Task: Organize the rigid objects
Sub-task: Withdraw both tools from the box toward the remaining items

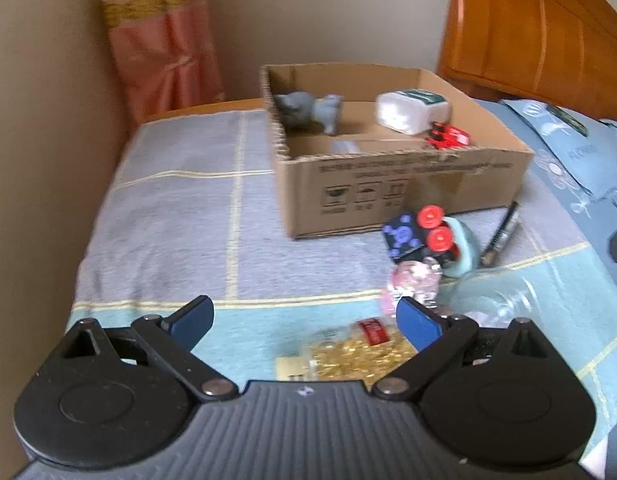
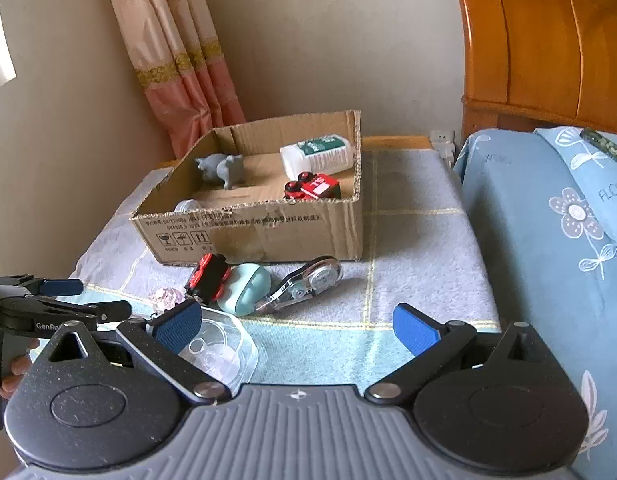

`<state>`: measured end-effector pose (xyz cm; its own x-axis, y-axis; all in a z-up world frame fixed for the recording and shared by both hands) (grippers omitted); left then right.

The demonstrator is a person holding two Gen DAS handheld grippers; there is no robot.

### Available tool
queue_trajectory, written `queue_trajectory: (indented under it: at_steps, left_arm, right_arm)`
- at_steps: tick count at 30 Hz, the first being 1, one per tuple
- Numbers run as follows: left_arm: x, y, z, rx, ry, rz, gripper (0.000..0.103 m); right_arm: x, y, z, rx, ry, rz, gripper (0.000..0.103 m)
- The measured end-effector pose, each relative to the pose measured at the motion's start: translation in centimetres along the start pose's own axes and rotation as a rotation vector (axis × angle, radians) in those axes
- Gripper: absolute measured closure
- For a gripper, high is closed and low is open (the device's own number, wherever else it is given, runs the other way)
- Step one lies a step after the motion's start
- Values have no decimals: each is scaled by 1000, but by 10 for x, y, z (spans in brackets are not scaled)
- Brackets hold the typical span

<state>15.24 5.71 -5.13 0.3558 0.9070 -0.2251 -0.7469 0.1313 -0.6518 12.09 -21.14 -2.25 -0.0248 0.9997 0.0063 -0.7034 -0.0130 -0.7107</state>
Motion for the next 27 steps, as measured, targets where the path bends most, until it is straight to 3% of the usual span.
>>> queue_trajectory:
  at_steps: [11,19,27]
  left_arm:
    - [-16,-11,-22,25,70,-24,5]
    - [-3,-16,-24,16,59,-3,5]
    - [39,0,-11,15,-66,73,5]
  right_arm:
    - [2,3,-21,55,6,-1,0]
    - [2,4,-30,76,5,3,0]
    - [3,6,-40,100,4,6,0]
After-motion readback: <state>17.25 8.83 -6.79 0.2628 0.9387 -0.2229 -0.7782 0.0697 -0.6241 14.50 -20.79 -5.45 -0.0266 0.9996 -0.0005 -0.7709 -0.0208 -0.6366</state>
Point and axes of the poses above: each gripper's, at about its wrist camera, not at the fingertips, and z roughly against the way its jaws point, x to its left, y to its underside, the point moved 3 cm from there along -z, roughly the way its jaws point, and after that the axes turned 15 degrees about y, right-handed, at the moved point
